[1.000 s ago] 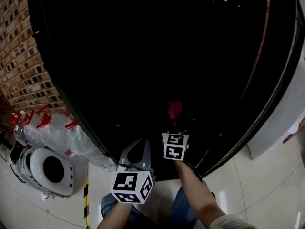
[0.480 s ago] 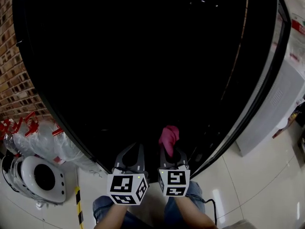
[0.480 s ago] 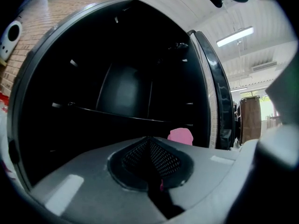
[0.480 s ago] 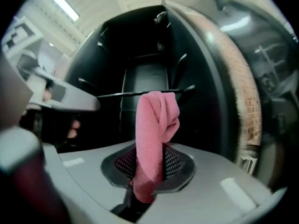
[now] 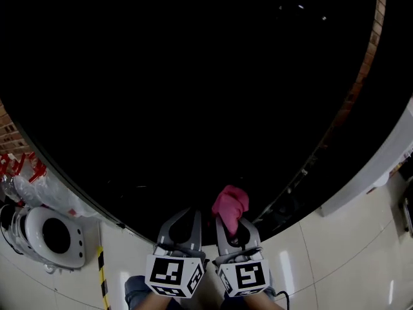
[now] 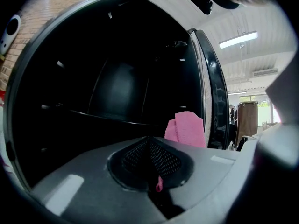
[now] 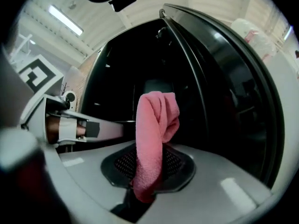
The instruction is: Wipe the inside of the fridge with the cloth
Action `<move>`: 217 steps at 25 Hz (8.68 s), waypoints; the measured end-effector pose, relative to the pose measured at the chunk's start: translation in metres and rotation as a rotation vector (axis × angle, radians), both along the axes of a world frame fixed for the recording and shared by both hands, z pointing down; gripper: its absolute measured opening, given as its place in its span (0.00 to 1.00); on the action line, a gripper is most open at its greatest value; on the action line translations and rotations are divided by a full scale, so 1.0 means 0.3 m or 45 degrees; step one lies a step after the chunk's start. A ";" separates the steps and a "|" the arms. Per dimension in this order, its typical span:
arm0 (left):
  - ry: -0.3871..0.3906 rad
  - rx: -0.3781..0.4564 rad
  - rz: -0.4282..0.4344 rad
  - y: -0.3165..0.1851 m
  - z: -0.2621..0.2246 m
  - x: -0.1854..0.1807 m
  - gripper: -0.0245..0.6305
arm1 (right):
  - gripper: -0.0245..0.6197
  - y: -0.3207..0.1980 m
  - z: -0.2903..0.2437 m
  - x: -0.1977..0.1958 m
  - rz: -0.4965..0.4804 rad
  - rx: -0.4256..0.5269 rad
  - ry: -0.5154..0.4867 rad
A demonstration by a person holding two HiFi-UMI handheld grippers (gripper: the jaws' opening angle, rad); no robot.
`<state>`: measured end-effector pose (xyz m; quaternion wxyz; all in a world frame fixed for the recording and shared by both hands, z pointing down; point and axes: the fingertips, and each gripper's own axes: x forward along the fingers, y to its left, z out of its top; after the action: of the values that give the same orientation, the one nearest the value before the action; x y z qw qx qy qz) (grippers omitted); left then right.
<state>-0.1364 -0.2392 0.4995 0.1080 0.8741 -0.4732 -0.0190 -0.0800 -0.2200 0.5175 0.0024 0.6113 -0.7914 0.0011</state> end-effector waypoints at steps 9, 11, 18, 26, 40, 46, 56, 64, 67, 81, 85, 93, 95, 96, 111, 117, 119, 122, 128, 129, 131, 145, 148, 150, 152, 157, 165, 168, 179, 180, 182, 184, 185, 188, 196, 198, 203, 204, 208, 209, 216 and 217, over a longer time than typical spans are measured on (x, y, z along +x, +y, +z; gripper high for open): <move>0.011 -0.058 -0.029 0.036 -0.367 -0.028 0.05 | 0.14 0.082 -0.428 -0.094 -0.150 -0.001 0.002; 0.015 -0.063 -0.031 0.070 -0.484 -0.038 0.05 | 0.14 0.113 -0.552 -0.104 -0.167 -0.007 -0.010; 0.014 -0.098 -0.022 0.166 -0.895 -0.062 0.05 | 0.14 0.211 -0.965 -0.125 -0.189 -0.019 0.048; 0.049 -0.061 0.014 0.304 -1.324 -0.050 0.05 | 0.14 0.354 -1.334 -0.108 -0.175 -0.036 0.021; -0.032 -0.008 -0.118 0.440 -1.414 0.310 0.05 | 0.14 0.421 -1.452 0.192 -0.403 0.016 0.129; -0.042 -0.040 -0.328 0.434 -1.403 0.460 0.05 | 0.14 0.384 -1.449 0.359 -0.588 0.065 0.149; 0.015 -0.063 -0.470 0.453 -1.432 0.591 0.05 | 0.14 0.259 -1.428 0.710 -0.605 0.137 0.139; -0.010 -0.040 -0.414 0.436 -1.401 0.681 0.05 | 0.14 0.110 -1.397 1.021 -0.399 0.149 0.138; -0.041 -0.042 -0.376 0.436 -1.382 0.701 0.05 | 0.14 0.063 -1.352 1.153 -0.275 0.127 0.160; -0.059 -0.047 -0.258 0.413 -1.315 0.651 0.05 | 0.14 0.284 -1.461 0.881 -0.193 0.311 -0.059; -0.041 -0.040 -0.245 0.408 -1.279 0.594 0.05 | 0.14 0.370 -1.349 0.608 -0.303 0.232 -0.089; -0.067 -0.033 -0.256 0.412 -1.200 0.500 0.05 | 0.14 0.384 -1.067 0.397 -0.433 0.034 0.154; -0.070 -0.038 -0.250 0.409 -1.179 0.515 0.05 | 0.14 0.372 -1.039 0.406 -0.430 0.034 0.153; -0.067 -0.045 -0.245 0.406 -1.168 0.528 0.05 | 0.14 0.365 -1.028 0.418 -0.429 0.034 0.156; -0.101 -0.101 -0.321 0.408 -1.074 0.696 0.05 | 0.14 0.188 -0.897 0.959 -0.242 0.071 0.069; -0.137 -0.131 -0.353 0.434 -1.046 0.743 0.05 | 0.14 0.084 -0.813 1.204 -0.114 0.018 0.075; -0.154 -0.134 -0.351 0.444 -1.045 0.752 0.05 | 0.14 0.060 -0.792 1.251 -0.082 0.008 0.079; -0.162 -0.142 -0.369 0.451 -1.043 0.740 0.05 | 0.14 0.039 -0.788 1.291 -0.049 0.002 0.055; -0.148 -0.151 -0.382 0.445 -1.025 0.703 0.05 | 0.14 0.139 -0.856 1.211 -0.071 0.089 0.007; -0.146 -0.148 -0.377 0.445 -1.019 0.697 0.05 | 0.14 0.180 -0.878 1.172 -0.081 0.116 -0.027; -0.137 -0.140 -0.360 0.440 -1.005 0.684 0.05 | 0.14 0.253 -0.917 1.070 -0.114 0.170 -0.087; -0.111 -0.146 -0.299 0.445 -0.862 0.487 0.05 | 0.14 0.382 -0.727 0.429 -0.365 0.026 0.126; -0.115 -0.157 -0.299 0.452 -0.825 0.466 0.05 | 0.14 0.374 -0.671 0.395 -0.359 0.019 0.131; -0.122 -0.157 -0.290 0.458 -0.800 0.471 0.05 | 0.14 0.363 -0.635 0.391 -0.351 0.018 0.140; -0.129 -0.161 -0.281 0.467 -0.780 0.478 0.05 | 0.14 0.352 -0.605 0.397 -0.345 0.021 0.148; -0.162 -0.173 -0.267 0.471 -0.749 0.509 0.05 | 0.14 0.307 -0.530 0.512 -0.275 0.002 0.109; -0.167 -0.199 -0.296 0.442 -0.698 0.642 0.05 | 0.14 0.197 -0.458 0.886 -0.094 -0.006 0.054; -0.160 -0.206 -0.318 0.421 -0.689 0.703 0.05 | 0.14 0.148 -0.457 1.014 -0.075 -0.011 0.069; -0.144 -0.210 -0.422 0.376 -0.653 0.840 0.05 | 0.14 0.050 -0.428 1.315 -0.063 -0.053 0.098; -0.141 -0.207 -0.427 0.376 -0.646 0.844 0.05 | 0.14 0.055 -0.437 1.308 -0.080 -0.042 0.102; -0.133 -0.203 -0.430 0.378 -0.626 0.847 0.05 | 0.14 0.071 -0.456 1.292 -0.099 -0.015 0.111; -0.118 -0.207 -0.424 0.386 -0.602 0.834 0.05 | 0.14 0.101 -0.496 1.262 -0.082 0.027 0.070; -0.110 -0.209 -0.418 0.394 -0.589 0.821 0.05 | 0.14 0.124 -0.523 1.232 -0.068 0.051 0.023; -0.096 -0.218 -0.394 0.422 -0.546 0.779 0.05 | 0.14 0.211 -0.573 1.079 -0.086 0.098 -0.082; -0.121 -0.222 -0.313 0.471 -0.472 0.610 0.05 | 0.14 0.384 -0.419 0.591 -0.320 -0.031 0.020; -0.143 -0.214 -0.300 0.478 -0.464 0.559 0.05 | 0.14 0.397 -0.383 0.513 -0.341 -0.034 0.047; -0.165 -0.214 -0.274 0.485 -0.431 0.470 0.05 | 0.14 0.392 -0.299 0.382 -0.360 -0.041 0.051; -0.159 -0.211 -0.271 0.485 -0.420 0.463 0.05 | 0.14 0.389 -0.286 0.366 -0.364 -0.041 0.056; -0.131 -0.221 -0.275 0.476 -0.368 0.458 0.05 | 0.14 0.368 -0.228 0.357 -0.364 -0.043 0.085; -0.123 -0.225 -0.277 0.475 -0.355 0.462 0.05 | 0.14 0.362 -0.210 0.368 -0.361 -0.048 0.102; -0.084 -0.251 -0.297 0.445 -0.308 0.536 0.05 | 0.14 0.269 -0.119 0.618 -0.258 -0.073 0.176; -0.086 -0.253 -0.297 0.440 -0.306 0.554 0.05 | 0.14 0.252 -0.108 0.673 -0.234 -0.077 0.183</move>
<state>0.0298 -0.1071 0.4076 0.1752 0.7984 -0.5743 0.0449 0.1219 -0.1445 0.4851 0.0777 0.5343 -0.8415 -0.0191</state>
